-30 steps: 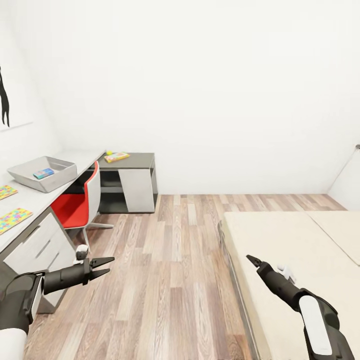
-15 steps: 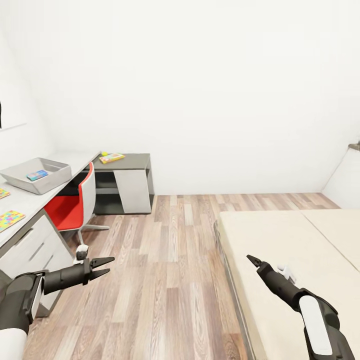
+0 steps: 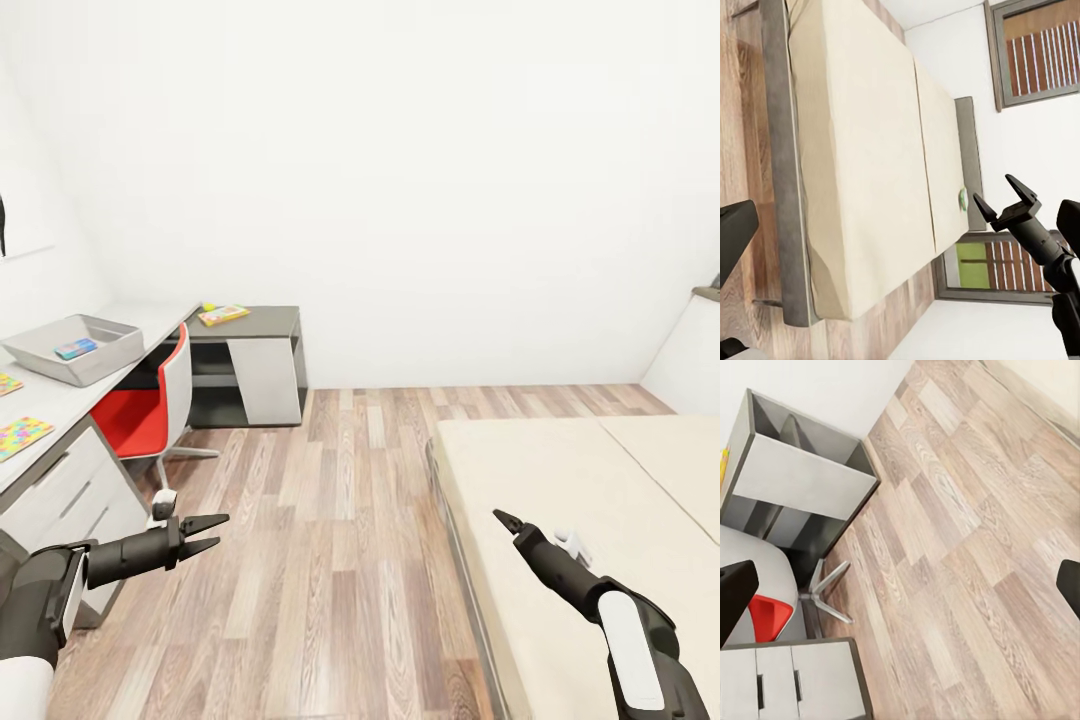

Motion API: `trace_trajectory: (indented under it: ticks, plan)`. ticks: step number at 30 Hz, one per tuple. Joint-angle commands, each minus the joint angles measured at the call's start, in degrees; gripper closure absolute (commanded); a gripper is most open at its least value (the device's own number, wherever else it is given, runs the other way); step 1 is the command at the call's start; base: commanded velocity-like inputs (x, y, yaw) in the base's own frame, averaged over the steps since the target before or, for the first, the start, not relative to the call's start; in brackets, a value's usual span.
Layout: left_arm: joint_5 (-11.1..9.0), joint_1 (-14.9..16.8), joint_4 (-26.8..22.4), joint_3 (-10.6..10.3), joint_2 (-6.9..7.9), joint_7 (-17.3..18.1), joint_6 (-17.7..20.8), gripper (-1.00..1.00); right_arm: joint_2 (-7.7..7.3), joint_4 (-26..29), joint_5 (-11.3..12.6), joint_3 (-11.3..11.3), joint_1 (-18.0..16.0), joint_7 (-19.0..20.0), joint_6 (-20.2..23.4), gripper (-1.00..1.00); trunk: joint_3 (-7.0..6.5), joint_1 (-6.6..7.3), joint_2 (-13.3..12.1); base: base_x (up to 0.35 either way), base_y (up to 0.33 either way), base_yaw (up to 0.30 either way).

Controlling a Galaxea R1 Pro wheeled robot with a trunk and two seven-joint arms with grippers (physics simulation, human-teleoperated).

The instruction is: Put all the toys in the child's room - the three board games (two on the bed and one on the table), the two jigsaw puzzles on the table, and the tennis ball on the table - inside the toy box on the table in the child's room.

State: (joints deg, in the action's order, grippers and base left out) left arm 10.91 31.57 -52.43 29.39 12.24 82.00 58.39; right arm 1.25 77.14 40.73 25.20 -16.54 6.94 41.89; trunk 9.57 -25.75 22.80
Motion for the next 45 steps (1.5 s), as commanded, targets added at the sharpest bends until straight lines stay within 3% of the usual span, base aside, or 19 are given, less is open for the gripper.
trace_trajectory:
  ticks: [1,45]
  plan:
    - [0.61,0.07,-0.04,0.14,-0.03,0.53,0.61,-1.0,0.08,0.03,-0.21,0.2,-0.07,0.35,0.38,-1.0,0.12,-0.03,0.12,-0.03,0.0,0.0]
    - [0.61,0.07,-0.04,0.14,-0.02,0.61,0.58,-1.0,0.18,0.03,-0.21,0.2,-0.07,0.36,0.38,-1.0,0.12,-0.03,0.12,-0.011,-0.061,0.0]
